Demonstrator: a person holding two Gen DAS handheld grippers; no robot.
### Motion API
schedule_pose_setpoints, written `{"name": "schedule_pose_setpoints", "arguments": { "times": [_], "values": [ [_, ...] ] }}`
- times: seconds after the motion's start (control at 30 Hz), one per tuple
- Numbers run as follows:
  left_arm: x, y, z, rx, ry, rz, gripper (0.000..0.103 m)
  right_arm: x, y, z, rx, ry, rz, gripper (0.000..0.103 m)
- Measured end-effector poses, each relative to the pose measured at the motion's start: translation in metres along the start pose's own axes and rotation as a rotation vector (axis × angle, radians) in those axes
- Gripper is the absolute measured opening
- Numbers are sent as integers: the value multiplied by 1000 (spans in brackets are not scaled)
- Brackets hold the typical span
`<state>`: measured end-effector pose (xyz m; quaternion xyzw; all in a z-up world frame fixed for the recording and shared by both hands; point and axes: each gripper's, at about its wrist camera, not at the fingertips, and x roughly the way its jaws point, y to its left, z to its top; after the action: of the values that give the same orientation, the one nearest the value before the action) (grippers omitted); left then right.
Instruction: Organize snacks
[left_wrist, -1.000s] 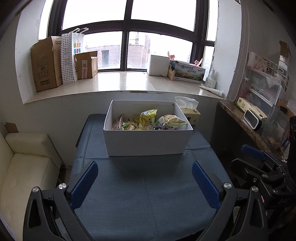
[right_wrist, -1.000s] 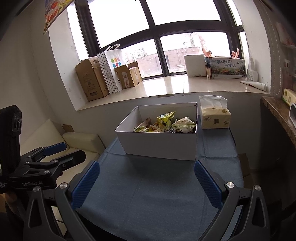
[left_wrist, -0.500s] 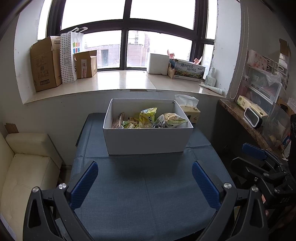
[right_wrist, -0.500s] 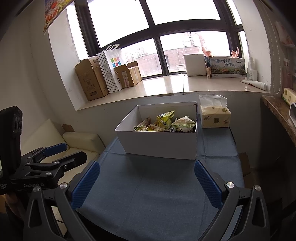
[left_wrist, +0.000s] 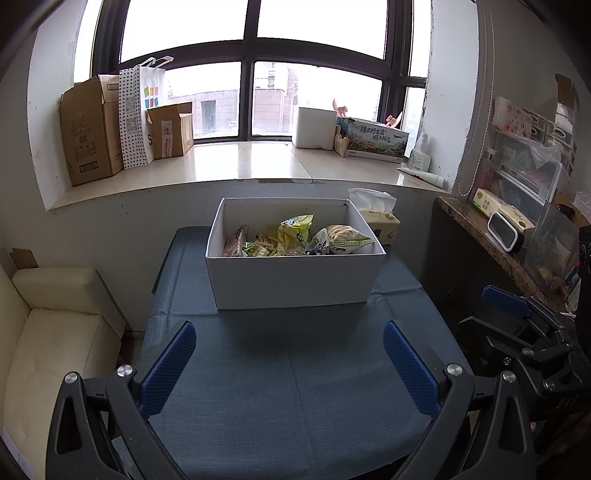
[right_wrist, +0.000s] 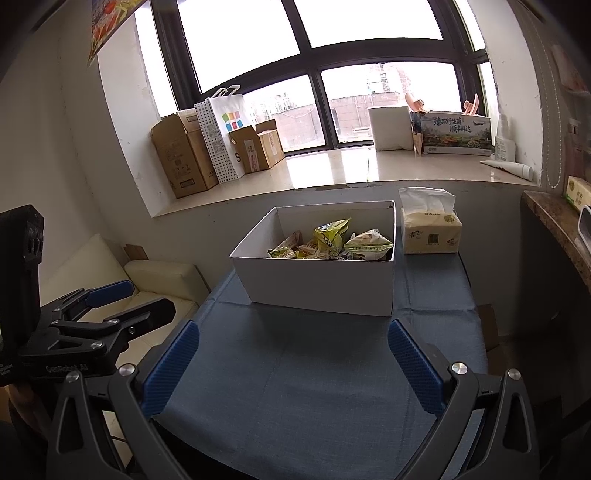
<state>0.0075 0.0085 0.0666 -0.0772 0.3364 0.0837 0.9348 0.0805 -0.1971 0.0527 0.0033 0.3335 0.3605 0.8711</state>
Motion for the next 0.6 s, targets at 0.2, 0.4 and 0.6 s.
{"name": "schedule_pose_setpoints", "arguments": {
  "times": [0.2,0.4,0.6],
  "values": [
    [1,0,0,0,2,2,103,0,0,0,-1,1,-1,103],
    [1,0,0,0,4,5,103,0,1,0,5,4,1,103],
    [1,0,0,0,4,5,103,0,0,0,5,4,3,103]
  ]
}}
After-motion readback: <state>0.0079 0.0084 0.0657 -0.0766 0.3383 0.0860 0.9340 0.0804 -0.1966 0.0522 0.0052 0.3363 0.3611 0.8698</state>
